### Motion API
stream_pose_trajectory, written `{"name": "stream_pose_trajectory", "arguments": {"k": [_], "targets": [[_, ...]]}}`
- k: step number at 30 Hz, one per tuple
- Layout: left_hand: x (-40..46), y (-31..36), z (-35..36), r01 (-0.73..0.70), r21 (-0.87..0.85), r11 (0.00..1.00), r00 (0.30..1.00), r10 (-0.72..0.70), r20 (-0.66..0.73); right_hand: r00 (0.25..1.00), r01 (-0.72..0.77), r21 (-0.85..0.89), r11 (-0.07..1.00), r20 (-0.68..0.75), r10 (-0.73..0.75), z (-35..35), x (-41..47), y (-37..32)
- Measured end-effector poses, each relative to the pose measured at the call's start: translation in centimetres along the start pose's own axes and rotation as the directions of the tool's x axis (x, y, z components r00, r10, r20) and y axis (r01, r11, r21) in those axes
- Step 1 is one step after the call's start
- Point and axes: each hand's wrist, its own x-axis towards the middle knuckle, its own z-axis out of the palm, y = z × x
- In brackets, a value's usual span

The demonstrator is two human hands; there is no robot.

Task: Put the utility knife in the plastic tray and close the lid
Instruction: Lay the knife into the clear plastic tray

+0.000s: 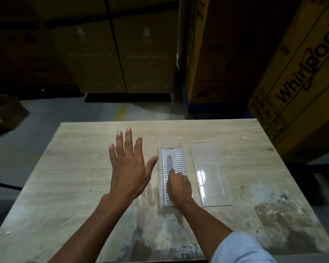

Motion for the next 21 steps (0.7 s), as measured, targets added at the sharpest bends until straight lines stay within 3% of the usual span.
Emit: {"name": "stream_pose_trajectory", "arguments": {"k": [21], "targets": [[0.6,-1.9,2.2,0.002,-0.016,1.0,0.999,-0.002,0.035,1.0,0.008,-0.029,1.0,-0.026,-0.009,1.5,0.2,0.1]]}}
